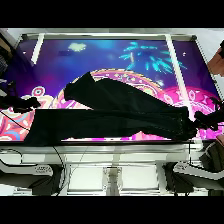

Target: Fold the clothes and pants, and hang the long-sleeved shirts on hangers.

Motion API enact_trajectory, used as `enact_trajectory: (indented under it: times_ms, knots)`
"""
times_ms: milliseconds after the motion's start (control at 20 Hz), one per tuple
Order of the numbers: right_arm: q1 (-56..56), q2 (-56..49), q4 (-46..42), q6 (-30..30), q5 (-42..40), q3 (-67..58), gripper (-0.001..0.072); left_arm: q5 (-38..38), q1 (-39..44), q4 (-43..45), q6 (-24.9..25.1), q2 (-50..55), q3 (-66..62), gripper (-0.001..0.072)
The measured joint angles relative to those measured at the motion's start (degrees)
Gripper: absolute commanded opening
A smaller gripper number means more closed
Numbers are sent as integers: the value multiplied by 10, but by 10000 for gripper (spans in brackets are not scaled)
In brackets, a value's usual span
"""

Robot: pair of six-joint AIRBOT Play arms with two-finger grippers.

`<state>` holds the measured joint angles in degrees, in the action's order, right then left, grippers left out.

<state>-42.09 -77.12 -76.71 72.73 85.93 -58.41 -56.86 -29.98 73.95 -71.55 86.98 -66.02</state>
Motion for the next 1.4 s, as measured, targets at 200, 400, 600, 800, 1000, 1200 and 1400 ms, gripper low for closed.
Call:
enact_trajectory:
  times_ms: [200,400,600,800,1000,1200,1400]
  knots:
    - [0,0,0,0,0,0,17,-21,5,9,-2,16,-2,579]
    - [0,0,0,-2,0,0,17,-31,6,10,-2,32,-2,404]
    - [0,0,3,-2,0,0,17,-27,7,9,-2,38,-3,201]
    - [0,0,20,-2,2,0,17,-21,7,-7,-2,40,-2,34]
    - [0,0,86,-10,10,-19,16,-1,7,-65,1,21,-18,32]
    - [0,0,201,-14,-10,-123,14,23,3,-163,10,2,-110,31]
    - [-1,-3,278,-13,-42,-285,14,35,-16,-244,1,-4,-237,32]
